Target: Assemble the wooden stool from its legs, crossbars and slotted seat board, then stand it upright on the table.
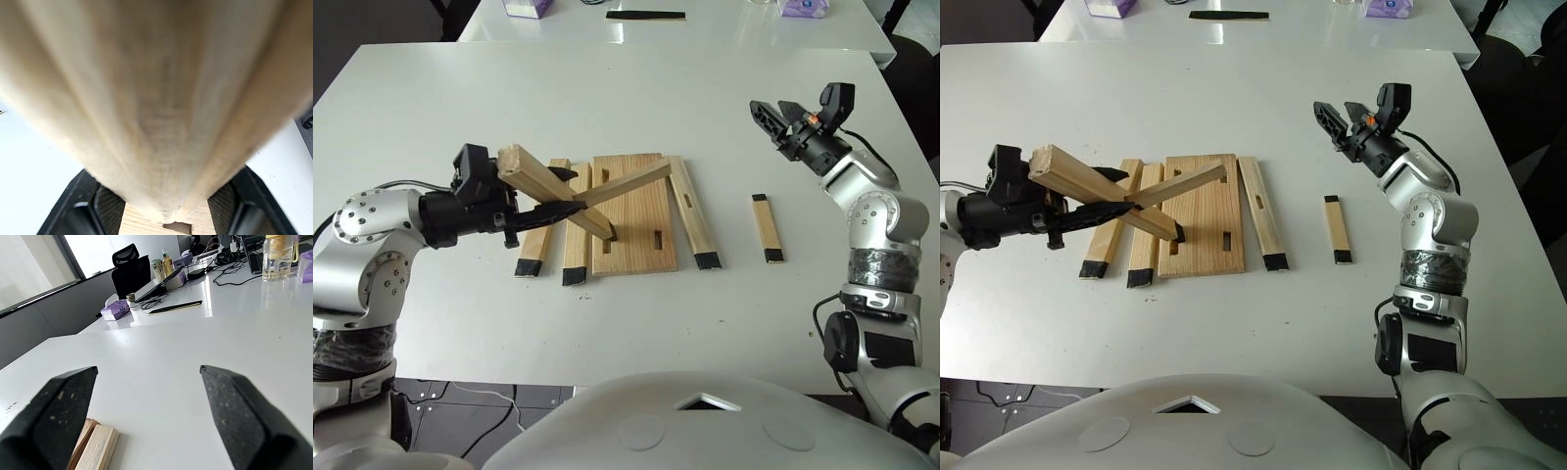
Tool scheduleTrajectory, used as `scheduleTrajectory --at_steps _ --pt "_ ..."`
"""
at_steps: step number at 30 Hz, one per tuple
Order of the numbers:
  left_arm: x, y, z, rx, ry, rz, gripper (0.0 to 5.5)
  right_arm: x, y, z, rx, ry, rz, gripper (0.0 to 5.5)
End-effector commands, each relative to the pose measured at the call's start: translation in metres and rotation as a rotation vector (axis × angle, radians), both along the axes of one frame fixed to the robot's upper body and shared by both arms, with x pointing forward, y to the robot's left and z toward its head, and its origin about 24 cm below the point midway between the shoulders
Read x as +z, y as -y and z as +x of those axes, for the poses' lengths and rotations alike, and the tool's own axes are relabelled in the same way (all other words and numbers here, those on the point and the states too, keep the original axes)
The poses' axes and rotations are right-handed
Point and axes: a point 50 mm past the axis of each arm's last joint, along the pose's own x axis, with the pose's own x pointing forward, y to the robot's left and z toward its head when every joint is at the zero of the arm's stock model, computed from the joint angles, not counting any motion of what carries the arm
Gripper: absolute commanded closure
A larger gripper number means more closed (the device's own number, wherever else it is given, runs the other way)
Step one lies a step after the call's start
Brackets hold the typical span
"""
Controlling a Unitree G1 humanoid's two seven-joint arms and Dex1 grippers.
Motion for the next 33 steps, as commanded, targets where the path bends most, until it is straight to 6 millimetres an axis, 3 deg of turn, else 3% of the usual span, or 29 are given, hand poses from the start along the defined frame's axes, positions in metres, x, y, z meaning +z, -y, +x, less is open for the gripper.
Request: scheduleTrajectory --at_steps 1,20,27,33 --pt "0.005 -0.003 -0.006 -0.003 -0.009 0.034 3.45 -0.003 0.006 -0.005 -0.018 -0.004 0.0 1.63" --pt "-0.015 -0.004 -0.01 -0.117 -0.095 0.143 3.45 -0.016 0.017 -0.011 -0.071 -0.027 -0.001 1.63" --pt "-0.027 -0.011 0.007 -0.135 -0.154 0.15 3.45 -0.025 0.017 -0.01 -0.066 -0.048 -0.015 1.63" --pt "-0.02 -0.011 0.025 -0.156 -0.137 0.137 3.45 -0.034 0.017 -0.014 -0.051 -0.077 -0.022 1.63"
